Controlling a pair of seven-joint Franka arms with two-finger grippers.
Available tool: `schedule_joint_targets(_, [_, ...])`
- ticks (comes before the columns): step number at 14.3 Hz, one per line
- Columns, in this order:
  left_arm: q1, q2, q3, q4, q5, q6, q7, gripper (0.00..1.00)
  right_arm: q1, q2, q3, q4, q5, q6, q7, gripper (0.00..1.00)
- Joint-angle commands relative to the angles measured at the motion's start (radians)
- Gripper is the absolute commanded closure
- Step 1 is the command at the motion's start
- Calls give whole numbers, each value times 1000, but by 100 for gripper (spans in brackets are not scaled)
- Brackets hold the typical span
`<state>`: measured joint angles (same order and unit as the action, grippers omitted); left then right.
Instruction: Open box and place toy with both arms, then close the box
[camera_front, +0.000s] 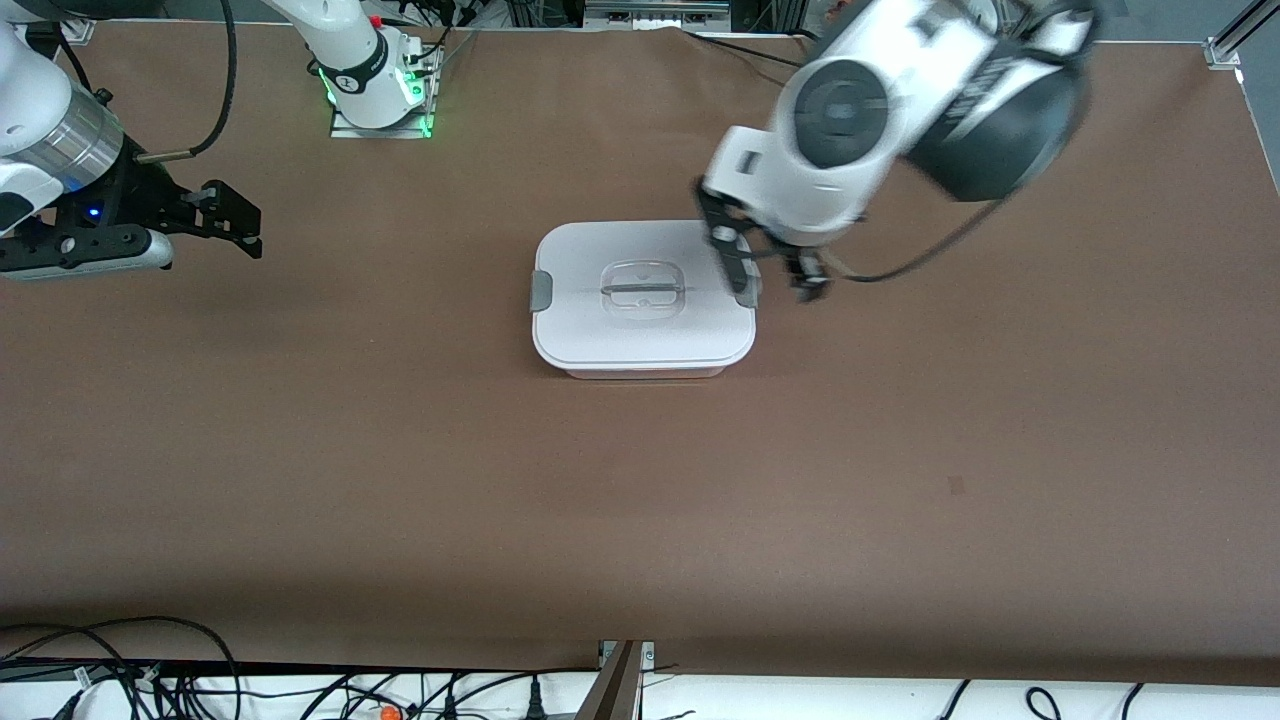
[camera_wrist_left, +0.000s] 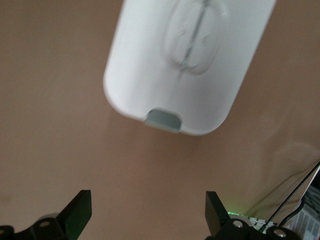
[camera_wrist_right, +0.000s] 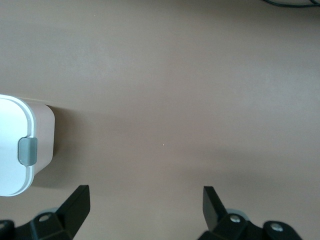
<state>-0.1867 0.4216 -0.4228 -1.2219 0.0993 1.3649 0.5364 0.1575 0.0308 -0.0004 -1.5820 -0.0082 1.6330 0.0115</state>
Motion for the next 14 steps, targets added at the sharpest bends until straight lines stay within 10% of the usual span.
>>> schedule_joint_targets(1, [122,-43,-1,-22,40,-12,-21,0,1,5,2,17,14,-4,13,0])
schedule_joint_targets(14, [248,-145,93,101,165,-87,-39,0,1,8,0,17,17,8,15,0])
